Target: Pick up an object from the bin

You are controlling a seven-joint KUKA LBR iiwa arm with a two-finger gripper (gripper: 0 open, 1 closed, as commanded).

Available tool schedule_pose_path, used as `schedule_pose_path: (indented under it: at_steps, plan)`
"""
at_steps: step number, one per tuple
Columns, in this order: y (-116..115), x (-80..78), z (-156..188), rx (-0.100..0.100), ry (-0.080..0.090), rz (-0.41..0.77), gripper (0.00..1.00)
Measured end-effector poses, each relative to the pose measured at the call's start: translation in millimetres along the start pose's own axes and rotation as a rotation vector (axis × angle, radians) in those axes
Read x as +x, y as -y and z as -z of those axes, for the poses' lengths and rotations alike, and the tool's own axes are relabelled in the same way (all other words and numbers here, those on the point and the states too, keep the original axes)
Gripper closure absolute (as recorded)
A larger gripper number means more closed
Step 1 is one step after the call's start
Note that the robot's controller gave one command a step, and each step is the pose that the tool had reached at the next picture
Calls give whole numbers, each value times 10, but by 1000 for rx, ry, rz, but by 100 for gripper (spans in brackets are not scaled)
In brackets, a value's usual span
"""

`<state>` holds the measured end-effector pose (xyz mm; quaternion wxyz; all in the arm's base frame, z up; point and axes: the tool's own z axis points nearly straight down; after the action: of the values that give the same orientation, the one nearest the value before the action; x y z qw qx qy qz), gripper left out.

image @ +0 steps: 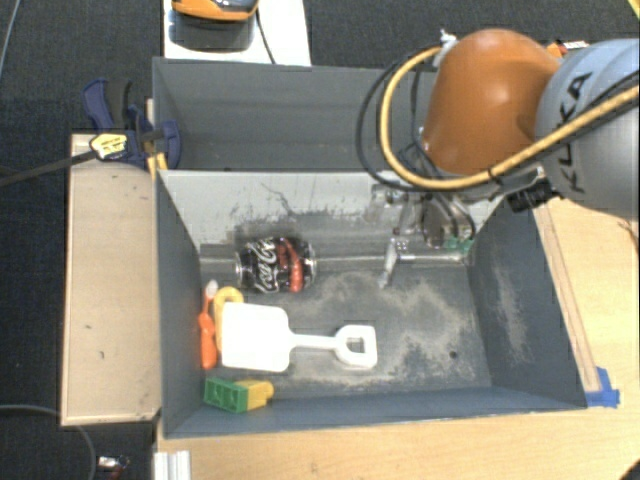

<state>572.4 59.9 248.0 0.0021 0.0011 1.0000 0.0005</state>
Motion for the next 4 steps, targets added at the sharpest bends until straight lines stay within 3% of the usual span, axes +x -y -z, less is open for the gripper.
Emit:
schedule_pose_path:
  at_steps: [1, 2, 3, 4]
  plan:
    - [0, 0, 0, 0, 0, -1, 0]
    - [-556, 347, -258, 0, 3, -28, 0]
    - [-853, 168, -640, 0, 10, 153, 0]
    - [-940, 419, -715, -1, 4, 66, 0]
